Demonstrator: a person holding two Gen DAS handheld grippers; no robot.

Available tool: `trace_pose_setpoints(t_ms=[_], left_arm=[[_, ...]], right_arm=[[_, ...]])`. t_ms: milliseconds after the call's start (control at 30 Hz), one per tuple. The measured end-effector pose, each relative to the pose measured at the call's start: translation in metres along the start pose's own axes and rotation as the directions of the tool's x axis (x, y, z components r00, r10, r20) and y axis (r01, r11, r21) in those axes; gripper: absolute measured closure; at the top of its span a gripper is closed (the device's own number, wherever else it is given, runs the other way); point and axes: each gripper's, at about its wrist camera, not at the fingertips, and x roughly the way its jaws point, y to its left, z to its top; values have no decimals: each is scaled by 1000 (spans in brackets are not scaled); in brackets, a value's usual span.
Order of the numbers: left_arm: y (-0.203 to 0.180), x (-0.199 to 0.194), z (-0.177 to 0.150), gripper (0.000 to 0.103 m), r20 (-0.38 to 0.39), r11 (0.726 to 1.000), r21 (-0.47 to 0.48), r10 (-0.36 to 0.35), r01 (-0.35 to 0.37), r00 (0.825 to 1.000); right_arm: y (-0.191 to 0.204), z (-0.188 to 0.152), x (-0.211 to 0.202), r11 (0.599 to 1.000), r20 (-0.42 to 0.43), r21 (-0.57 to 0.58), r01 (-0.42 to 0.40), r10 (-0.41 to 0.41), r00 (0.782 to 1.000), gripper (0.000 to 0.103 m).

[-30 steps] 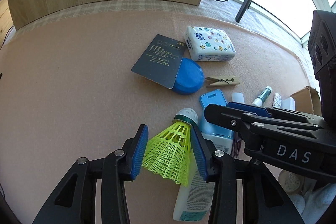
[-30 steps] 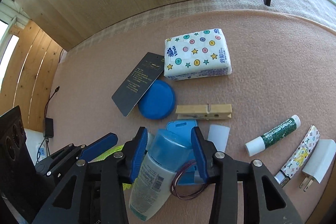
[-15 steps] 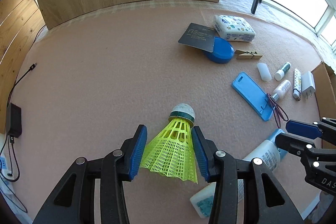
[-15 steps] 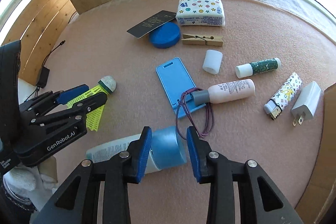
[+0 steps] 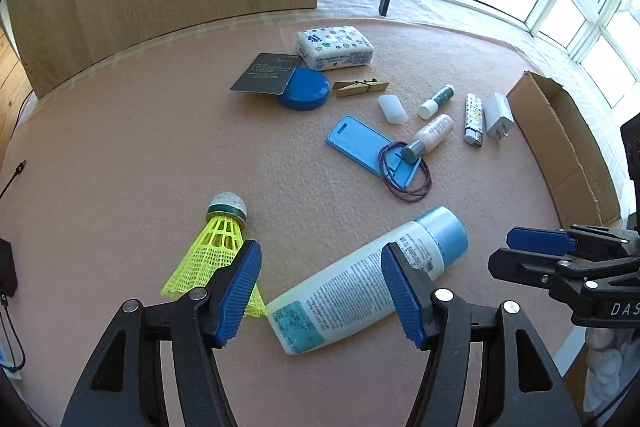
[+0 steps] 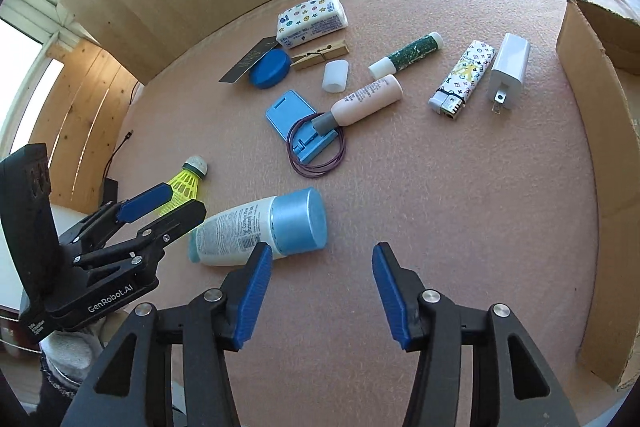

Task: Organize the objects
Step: 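Lower the left gripper onto the white-and-blue lotion bottle and close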

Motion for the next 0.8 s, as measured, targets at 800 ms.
trace_pose_setpoints(t_ms=[800], left_arm=[[-31, 16, -38, 35, -72, 994, -42, -99, 96, 992]], right_arm=[[-1, -11, 5, 999, 6, -10, -32, 32, 999, 54]])
